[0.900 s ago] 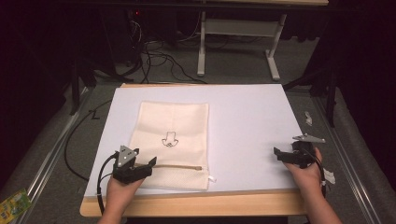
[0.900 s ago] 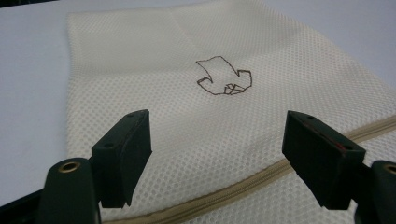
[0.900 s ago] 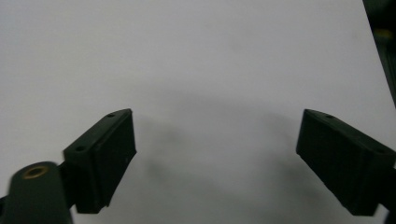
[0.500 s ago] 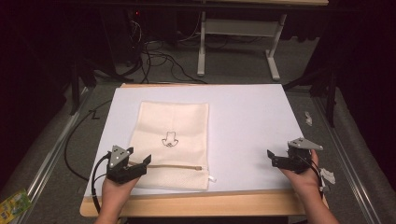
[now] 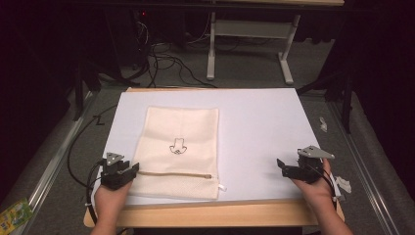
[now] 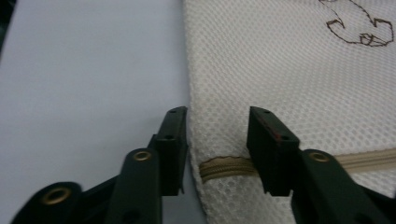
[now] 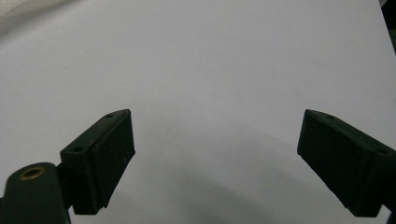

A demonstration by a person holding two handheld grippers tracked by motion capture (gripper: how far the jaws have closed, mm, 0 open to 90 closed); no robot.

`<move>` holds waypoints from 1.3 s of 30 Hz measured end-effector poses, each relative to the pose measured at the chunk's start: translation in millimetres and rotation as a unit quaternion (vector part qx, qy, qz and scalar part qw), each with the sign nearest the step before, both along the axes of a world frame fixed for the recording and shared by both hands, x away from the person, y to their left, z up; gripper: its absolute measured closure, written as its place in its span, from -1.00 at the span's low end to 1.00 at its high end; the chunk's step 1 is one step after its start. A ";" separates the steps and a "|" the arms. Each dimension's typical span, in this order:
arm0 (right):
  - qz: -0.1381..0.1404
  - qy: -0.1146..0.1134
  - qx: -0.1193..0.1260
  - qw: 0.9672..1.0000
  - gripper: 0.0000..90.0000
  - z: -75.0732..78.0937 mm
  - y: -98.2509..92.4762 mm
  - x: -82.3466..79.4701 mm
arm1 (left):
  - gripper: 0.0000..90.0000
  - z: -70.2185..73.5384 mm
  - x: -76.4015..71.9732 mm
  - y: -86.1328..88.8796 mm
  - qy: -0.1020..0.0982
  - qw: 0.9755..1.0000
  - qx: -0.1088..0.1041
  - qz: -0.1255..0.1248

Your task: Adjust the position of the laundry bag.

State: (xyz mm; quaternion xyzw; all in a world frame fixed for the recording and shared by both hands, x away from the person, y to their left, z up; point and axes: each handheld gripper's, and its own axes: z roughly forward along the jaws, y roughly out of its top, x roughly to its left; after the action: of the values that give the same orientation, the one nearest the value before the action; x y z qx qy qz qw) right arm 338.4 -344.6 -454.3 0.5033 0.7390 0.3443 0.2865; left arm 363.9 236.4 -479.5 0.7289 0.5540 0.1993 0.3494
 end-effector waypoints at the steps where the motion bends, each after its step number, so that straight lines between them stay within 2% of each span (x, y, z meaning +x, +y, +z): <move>1: 0.001 -0.002 0.001 1.000 -0.72 0.2 0.8 -0.5 | 0.45 -0.7 -0.4 -2.1 -0.002 1.000 0.008 -0.002; 2: -0.001 -0.002 0.002 1.000 -0.70 0.6 1.6 -1.1 | 0.52 -0.8 -0.7 -4.0 -0.005 1.000 0.011 -0.006; 5: 0.006 -0.007 0.004 1.000 -0.68 1.5 3.0 -1.1 | 0.75 0.6 -0.2 -6.2 0.008 1.000 -0.014 -0.024; 6: 0.005 -0.005 0.011 1.000 -0.67 2.1 5.0 -1.7 | 0.79 0.8 -0.8 -9.1 0.009 0.999 -0.012 -0.033; 9: 0.015 -0.007 0.016 1.000 -0.66 3.5 11.5 -1.2 | 0.84 2.4 -2.6 -24.6 0.017 0.997 -0.019 -0.073; 11: 0.026 -0.005 0.025 0.999 -0.63 4.3 17.1 0.0 | 0.84 3.8 -5.1 -41.4 0.009 0.995 0.010 -0.101; 14: 0.037 0.004 0.048 0.998 -0.61 5.0 25.9 3.5 | 0.84 6.1 -8.5 -62.5 0.010 0.990 0.024 -0.137; 17: 0.050 0.008 0.063 0.997 -0.61 6.1 37.2 10.5 | 0.84 6.9 -10.5 -73.6 0.009 0.988 0.028 -0.155; 19: 0.065 0.012 0.074 0.995 -0.62 8.5 48.7 16.9 | 0.84 7.0 -11.9 -76.5 0.007 0.987 0.031 -0.159; 23: 0.090 0.025 0.065 0.994 -0.52 9.2 81.1 35.2 | 0.84 7.5 -13.0 -76.4 0.004 0.986 0.034 -0.163; 29: 0.114 0.075 0.042 0.990 -0.37 -10.4 141.5 81.2 | 0.83 7.3 -14.4 -77.2 -0.001 0.985 0.042 -0.168; 31: 0.111 0.086 0.038 0.989 -0.33 -16.1 158.3 92.4 | 0.83 7.2 -14.2 -76.8 -0.003 0.985 0.043 -0.169; 34: 0.113 0.101 0.044 0.987 -0.23 -23.9 174.0 102.5 | 0.83 7.3 -14.3 -75.8 -0.004 0.985 0.045 -0.169; 36: 0.112 0.092 0.031 0.989 -0.11 -24.4 179.6 102.9 | 0.83 7.7 -13.9 -74.6 -0.004 0.985 0.039 -0.165; 39: 0.118 0.089 0.025 0.989 0.26 -23.7 181.6 101.7 | 0.83 8.6 -13.4 -72.3 -0.006 0.986 0.038 -0.160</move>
State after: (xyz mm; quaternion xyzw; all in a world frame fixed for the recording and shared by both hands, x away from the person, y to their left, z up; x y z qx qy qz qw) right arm 440.1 -163.1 -478.0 0.4479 0.8070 0.3480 0.1646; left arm 350.5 164.1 -470.9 0.8196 0.4204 0.1660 0.3521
